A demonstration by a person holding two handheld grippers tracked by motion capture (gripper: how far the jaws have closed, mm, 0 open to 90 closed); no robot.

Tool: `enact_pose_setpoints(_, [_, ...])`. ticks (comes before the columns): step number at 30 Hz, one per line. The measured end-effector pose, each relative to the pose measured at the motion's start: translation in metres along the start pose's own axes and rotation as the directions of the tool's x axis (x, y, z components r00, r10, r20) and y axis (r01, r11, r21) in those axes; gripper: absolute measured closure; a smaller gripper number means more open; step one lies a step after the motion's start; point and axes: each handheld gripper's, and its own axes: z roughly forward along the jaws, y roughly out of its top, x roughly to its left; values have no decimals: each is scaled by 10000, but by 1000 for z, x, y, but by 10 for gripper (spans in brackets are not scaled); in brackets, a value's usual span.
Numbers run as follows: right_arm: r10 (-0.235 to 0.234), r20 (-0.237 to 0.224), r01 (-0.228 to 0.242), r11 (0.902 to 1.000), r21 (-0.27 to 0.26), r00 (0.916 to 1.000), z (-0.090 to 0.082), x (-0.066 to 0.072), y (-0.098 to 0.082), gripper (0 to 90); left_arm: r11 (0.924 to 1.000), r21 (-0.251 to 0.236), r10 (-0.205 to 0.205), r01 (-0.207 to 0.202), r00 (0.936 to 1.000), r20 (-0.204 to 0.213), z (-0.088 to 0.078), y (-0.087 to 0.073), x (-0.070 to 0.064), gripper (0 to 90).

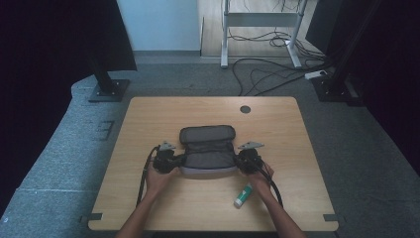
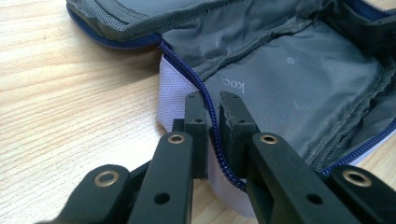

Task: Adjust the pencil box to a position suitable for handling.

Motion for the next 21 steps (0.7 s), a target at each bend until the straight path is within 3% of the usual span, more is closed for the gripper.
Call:
enact_pose_setpoints(11, [-204,14,204,9998,6,9998,0,1,0,793,10000,-21,15,-15,9999,-117,1,-1,-1,767])
enact_pose_setpoints(12, [-211,22,211,9998,-4,9998,0,1,0,764,10000,-39,27,-28,9999,-138,1,-1,-1,736])
enact_pose_setpoints(13, [-198,-5,198,9998,-50,9998,-1,2,0,689,9999,86,-98,100,9998,-171,2,-1,-2,580])
enact_pose_setpoints(14, [-198,-5,198,9998,-50,9998,-1,2,0,689,9999,86,-98,100,9998,-171,2,-1,-2,497])
enact_pose_setpoints(15, [-205,-33,204,9997,-96,9998,-2,2,0,653,9995,204,-228,236,9991,-355,2,0,-3,497])
enact_pose_setpoints(16, [-215,2,215,9996,-203,9998,-4,2,0,574,9993,270,-262,275,9985,-475,2,0,-3,389])
enact_pose_setpoints(19, [91,164,-81,9979,-640,9998,-12,-1,1,453,9993,139,-341,349,9978,-571,0,0,-4,259])
enact_pose_setpoints(21, [162,187,-148,9971,-752,9997,-13,-2,1,440,9995,-61,-325,322,9979,-568,-4,1,-4,249])
